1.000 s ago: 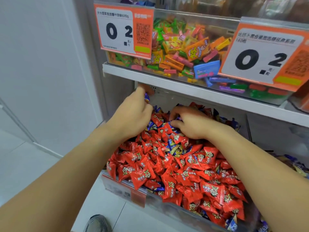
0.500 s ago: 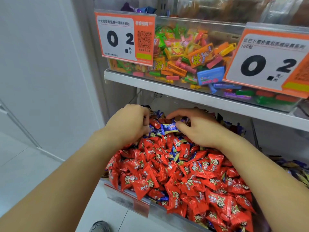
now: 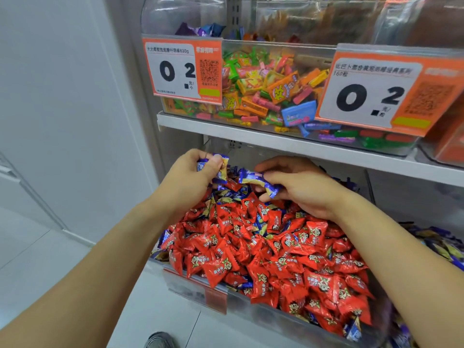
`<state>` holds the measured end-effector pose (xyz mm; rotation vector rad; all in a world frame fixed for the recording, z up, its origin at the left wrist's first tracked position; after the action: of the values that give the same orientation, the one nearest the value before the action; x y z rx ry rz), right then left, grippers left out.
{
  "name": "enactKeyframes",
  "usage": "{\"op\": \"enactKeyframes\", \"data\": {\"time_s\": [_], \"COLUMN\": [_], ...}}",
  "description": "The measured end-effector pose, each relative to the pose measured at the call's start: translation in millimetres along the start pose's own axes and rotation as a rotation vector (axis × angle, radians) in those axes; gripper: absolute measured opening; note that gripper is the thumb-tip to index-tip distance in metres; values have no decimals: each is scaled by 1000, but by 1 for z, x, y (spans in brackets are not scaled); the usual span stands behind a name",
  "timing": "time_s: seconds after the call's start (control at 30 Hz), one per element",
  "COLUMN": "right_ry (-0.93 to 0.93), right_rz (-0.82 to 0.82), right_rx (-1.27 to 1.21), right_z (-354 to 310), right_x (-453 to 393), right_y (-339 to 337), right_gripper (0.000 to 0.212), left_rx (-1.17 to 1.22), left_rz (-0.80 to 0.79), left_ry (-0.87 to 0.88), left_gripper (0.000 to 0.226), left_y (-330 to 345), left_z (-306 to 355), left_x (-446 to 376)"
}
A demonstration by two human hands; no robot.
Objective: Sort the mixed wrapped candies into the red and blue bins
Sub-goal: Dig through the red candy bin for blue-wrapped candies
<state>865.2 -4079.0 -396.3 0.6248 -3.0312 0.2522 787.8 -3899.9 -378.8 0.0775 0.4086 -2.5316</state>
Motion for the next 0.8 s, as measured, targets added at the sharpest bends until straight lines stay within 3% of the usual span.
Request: {"op": "enactKeyframes", "data": {"time_s": [0.1,0.33,0.53,0.7,0.8], "right_ry": [21,12,-31,-79,-120], "right_rz": [-18,63,179,141,103], "right_rx": [-111,-162,51,173,322], "right_z": [-5,-1,2,-10,-20], "right_x": [21,80,115,132,145], "right_y": [13,-6,-51,-62,-72], "right_gripper": [18,26,39,59,52], "left_rx": [95,95,27,-36,-135], "left_rz": [-96,-377,-446,-494,-476], "left_ry": [-41,99,269,373,452], "left_gripper": [17,15,28,23,29], "left_y": [17,41,54,81,104], "left_z": [2,22,41,57,72], "left_x": [16,53,76,94,108]}}
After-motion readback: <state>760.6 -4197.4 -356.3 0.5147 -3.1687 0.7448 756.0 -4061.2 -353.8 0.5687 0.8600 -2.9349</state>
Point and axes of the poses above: each hand's wrist, its own x-axis away from the middle knuckle, its own y-axis out of the palm, z = x × y, the point moved 9 cm from there along -x, towards the middle knuckle, and after that the axes turned 11 degrees about z, right-handed, at the moved point
